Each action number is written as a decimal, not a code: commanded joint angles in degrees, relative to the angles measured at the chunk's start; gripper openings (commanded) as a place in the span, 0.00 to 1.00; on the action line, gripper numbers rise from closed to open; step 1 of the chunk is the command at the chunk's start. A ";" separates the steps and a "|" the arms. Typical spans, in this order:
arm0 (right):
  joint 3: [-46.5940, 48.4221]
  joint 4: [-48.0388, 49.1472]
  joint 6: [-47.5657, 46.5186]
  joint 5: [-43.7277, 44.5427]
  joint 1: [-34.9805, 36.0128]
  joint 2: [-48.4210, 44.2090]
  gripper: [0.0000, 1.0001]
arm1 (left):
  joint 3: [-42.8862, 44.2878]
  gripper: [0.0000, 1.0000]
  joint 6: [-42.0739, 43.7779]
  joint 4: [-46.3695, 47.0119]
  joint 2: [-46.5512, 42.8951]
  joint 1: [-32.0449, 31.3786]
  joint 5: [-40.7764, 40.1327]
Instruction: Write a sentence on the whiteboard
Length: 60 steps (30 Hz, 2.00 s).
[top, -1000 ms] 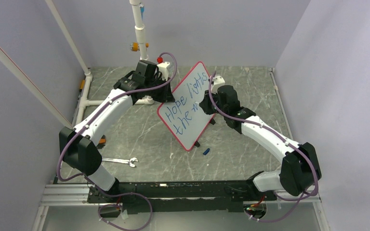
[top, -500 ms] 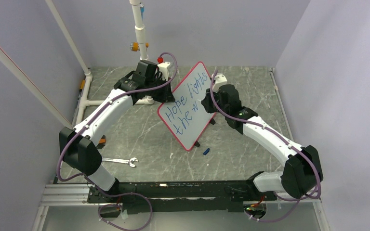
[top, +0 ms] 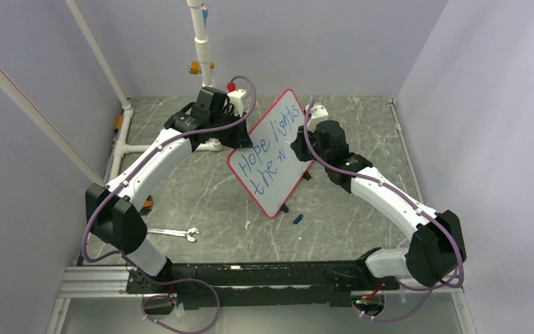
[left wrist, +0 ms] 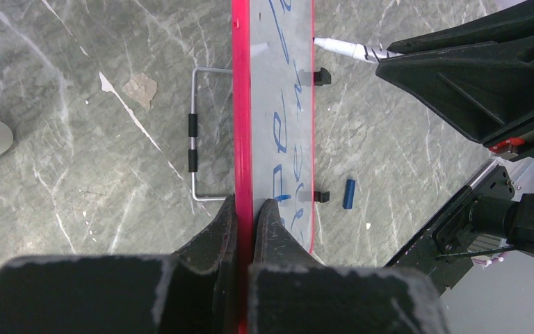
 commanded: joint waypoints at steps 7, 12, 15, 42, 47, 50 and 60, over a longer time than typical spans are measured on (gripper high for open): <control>2.66 0.94 -0.74 0.75 -0.64 0.38 0.00 | -1.63 0.00 11.84 -6.37 2.44 -0.24 -14.86; 2.03 0.92 -0.57 1.04 -0.82 0.21 0.00 | -1.68 0.00 11.83 -6.26 2.43 -0.25 -14.99; 1.16 0.82 -0.35 1.89 -0.90 -0.20 0.00 | -1.68 0.00 11.91 -6.34 2.52 -0.22 -15.05; 1.55 1.82 0.99 -0.45 -2.23 4.20 0.00 | -1.68 0.00 12.02 -6.45 2.78 -0.44 -15.74; 1.74 2.59 1.37 -2.50 -2.25 4.71 0.00 | -1.68 0.00 12.01 -6.57 2.87 -0.44 -15.81; 1.82 2.72 1.43 -3.37 -2.28 4.63 0.00 | -1.68 0.00 12.01 -6.50 2.84 -0.37 -15.86; 1.58 2.79 1.44 -6.73 -2.23 3.38 0.00 | -1.68 0.00 12.01 -6.56 2.77 -0.43 -15.94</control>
